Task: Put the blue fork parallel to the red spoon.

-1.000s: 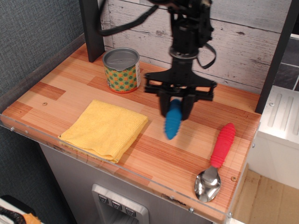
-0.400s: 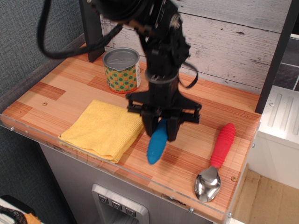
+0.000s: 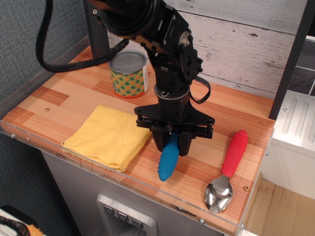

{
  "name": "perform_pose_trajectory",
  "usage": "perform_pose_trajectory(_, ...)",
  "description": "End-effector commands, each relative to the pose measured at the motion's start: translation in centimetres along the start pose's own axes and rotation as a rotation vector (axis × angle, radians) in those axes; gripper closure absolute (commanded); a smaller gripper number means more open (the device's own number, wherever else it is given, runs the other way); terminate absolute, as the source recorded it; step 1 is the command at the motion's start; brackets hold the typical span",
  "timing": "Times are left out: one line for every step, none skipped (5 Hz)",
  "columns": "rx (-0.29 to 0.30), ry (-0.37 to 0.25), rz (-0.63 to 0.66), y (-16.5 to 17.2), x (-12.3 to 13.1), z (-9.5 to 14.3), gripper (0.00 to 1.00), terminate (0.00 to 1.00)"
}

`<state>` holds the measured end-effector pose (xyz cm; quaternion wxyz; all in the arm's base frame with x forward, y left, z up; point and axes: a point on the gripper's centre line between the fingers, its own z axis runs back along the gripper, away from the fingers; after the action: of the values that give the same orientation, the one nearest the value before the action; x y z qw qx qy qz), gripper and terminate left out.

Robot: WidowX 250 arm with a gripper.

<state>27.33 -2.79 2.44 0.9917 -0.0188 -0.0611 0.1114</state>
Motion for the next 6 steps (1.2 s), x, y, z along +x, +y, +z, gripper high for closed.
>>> perform_pose_trajectory(-0.010, -0.018, -0.085, -0.78, 0.47, 0.28, 1.00, 0.00)
perform_pose_trajectory(-0.003, 0.007, -0.115, -0.94, 0.24, 0.01, 1.00, 0.00)
perform_pose_trajectory(0.007, 0.020, -0.118, -1.04, 0.15, -0.41, 1.00, 0.00)
perform_pose_trajectory(0.011, 0.022, -0.115, -1.04, 0.13, -0.62, 1.00, 0.00)
perform_pose_trajectory(0.018, 0.025, -0.120, -1.02, 0.16, -0.63, 1.00, 0.00)
perform_pose_trajectory(0.005, 0.047, -0.123, -0.85, 0.28, -0.24, 0.00, 0.00)
